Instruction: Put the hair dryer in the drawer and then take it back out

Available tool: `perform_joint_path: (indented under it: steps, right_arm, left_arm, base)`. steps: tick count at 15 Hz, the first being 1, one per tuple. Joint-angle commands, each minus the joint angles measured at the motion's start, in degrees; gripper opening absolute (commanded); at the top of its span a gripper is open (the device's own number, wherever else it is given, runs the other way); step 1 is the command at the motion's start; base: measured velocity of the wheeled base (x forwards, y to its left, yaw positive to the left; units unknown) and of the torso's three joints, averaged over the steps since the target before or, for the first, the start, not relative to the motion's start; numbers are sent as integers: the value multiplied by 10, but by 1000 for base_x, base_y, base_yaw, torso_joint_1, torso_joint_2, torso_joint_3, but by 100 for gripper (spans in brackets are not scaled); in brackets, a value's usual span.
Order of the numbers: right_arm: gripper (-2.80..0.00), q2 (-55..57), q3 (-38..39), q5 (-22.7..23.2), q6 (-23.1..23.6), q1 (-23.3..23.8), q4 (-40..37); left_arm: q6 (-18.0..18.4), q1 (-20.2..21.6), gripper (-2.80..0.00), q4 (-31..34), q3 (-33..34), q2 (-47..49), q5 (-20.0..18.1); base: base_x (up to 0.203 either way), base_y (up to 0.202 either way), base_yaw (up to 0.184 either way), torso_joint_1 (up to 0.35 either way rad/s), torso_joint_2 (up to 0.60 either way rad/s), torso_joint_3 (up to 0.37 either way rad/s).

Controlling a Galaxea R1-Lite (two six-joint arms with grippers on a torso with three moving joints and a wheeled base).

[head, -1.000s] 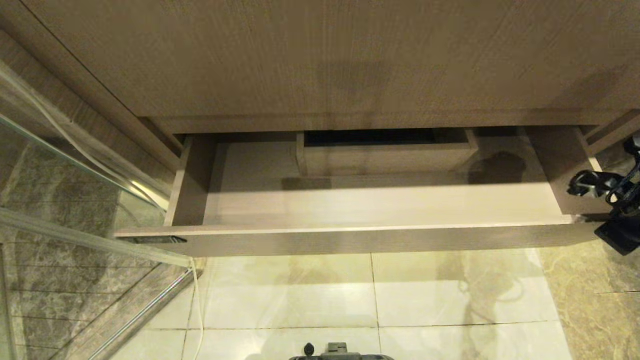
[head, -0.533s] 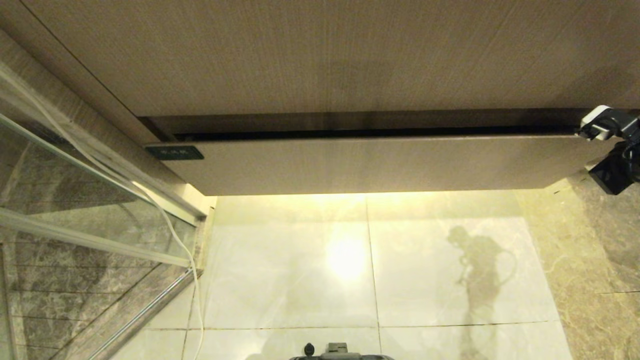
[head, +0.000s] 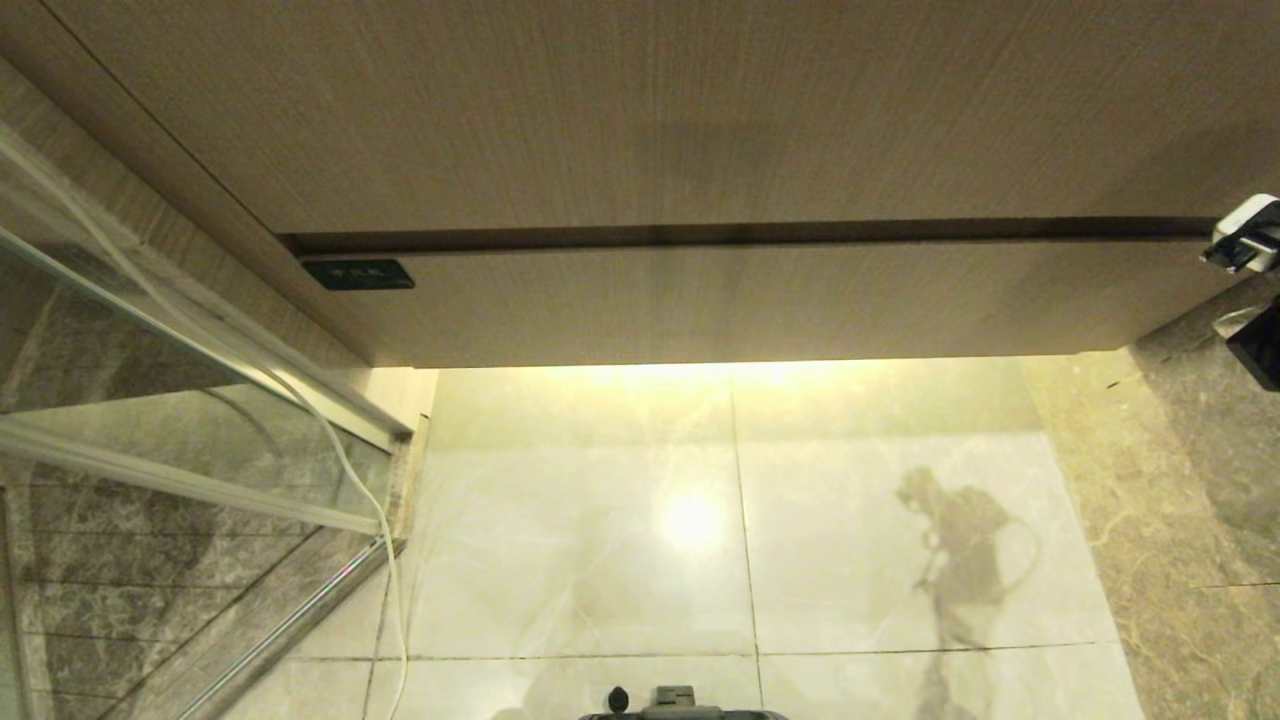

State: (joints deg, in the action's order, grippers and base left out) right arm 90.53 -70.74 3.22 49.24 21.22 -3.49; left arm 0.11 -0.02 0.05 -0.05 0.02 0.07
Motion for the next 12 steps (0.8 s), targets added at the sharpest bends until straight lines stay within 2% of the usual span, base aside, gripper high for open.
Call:
perform_joint_path:
  steps: [1,8,11,12]
  right_arm:
    - [-280,-45,17,0,-6,-4,-35]
    - [-280,-239,168,10,-56,-19,-63]
    - [-280,-358,276,38,-152,-55,-74]
    - [-280,-412,316,40,-168,-65,-76]
  left_arm:
    - [0,0,-280,0,0,0,0]
    - [0,0,-280,0,0,0,0]
    - [0,0,-280,0,0,0,0]
    - [0,-1,-280,0,0,0,0]
  base:
    - [0,0,0,0,0,0]
    - [0,0,0,0,0,0]
    - [0,0,0,0,0,0]
    - [0,0,0,0,0,0]
